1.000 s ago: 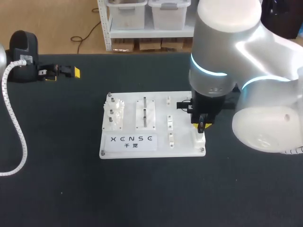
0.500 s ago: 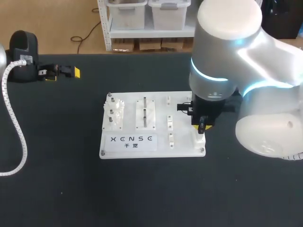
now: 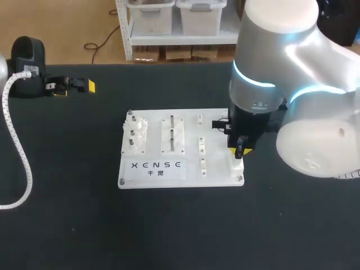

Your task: Insert the USB connector, Ethernet cable, and multi-pin plug into their matching sockets one by one.

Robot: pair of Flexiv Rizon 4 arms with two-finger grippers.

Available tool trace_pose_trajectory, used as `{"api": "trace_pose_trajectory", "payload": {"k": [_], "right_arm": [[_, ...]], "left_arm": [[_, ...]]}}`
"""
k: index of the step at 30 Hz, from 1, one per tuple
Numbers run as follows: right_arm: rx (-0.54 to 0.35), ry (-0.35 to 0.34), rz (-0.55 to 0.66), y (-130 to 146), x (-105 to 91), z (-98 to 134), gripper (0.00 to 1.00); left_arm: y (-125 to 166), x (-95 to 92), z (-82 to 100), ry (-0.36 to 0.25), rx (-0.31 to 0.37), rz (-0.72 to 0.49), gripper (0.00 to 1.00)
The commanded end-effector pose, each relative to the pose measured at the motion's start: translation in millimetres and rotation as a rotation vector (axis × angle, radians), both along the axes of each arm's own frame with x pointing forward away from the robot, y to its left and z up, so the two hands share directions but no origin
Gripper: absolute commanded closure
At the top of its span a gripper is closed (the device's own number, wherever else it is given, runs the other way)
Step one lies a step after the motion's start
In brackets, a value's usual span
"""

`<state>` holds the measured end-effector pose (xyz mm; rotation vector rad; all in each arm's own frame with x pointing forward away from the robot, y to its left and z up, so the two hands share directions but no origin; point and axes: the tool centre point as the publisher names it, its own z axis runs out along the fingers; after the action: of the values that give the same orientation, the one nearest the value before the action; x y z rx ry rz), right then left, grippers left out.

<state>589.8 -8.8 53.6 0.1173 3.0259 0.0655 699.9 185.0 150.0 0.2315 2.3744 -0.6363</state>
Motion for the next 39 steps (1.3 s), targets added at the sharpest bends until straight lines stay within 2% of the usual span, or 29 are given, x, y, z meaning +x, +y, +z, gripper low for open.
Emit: {"api": "trace_pose_trajectory", "payload": {"k": [1, 13, 21, 22, 23, 24, 25, 39], "right_arm": [[0.002, 0.015, 0.004, 5, 4.2, -43, 1.00], [-0.016, 0.052, -0.002, -2, 5.7, -54, 1.00], [-0.015, 0.049, -0.005, -1, 11.7, -49, 1.00], [-0.018, 0.041, -0.007, 0, 12.9, -46, 0.97], [-0.023, 0.035, -0.010, 0, 14.2, -44, 0.67], [-0.027, 0.025, -0.010, 0, 15.8, -41, 0.27], [-0.024, 0.016, -0.010, 1, 17.2, -38, 0.00], [-0.006, -0.085, -0.025, 6, 41.0, -1, 0.00]], "left_arm": [[0, 0.0, 0.0, 0.000, 0.000, 0.000, 0.00], [0, 0.0, 0.0, 0.000, 0.000, 0.000, 0.00], [0, 0.0, 0.0, 0.000, 0.000, 0.000, 0.00], [0, 0.0, 0.0, 0.000, 0.000, 0.000, 0.00], [0, 0.0, 0.0, 0.000, 0.000, 0.000, 0.00], [0, 0.0, 0.0, 0.000, 0.000, 0.000, 0.00], [0, 0.0, 0.0, 0.000, 0.000, 0.000, 0.00], [0, 0.0, 0.0, 0.000, 0.000, 0.000, 0.00]]}}
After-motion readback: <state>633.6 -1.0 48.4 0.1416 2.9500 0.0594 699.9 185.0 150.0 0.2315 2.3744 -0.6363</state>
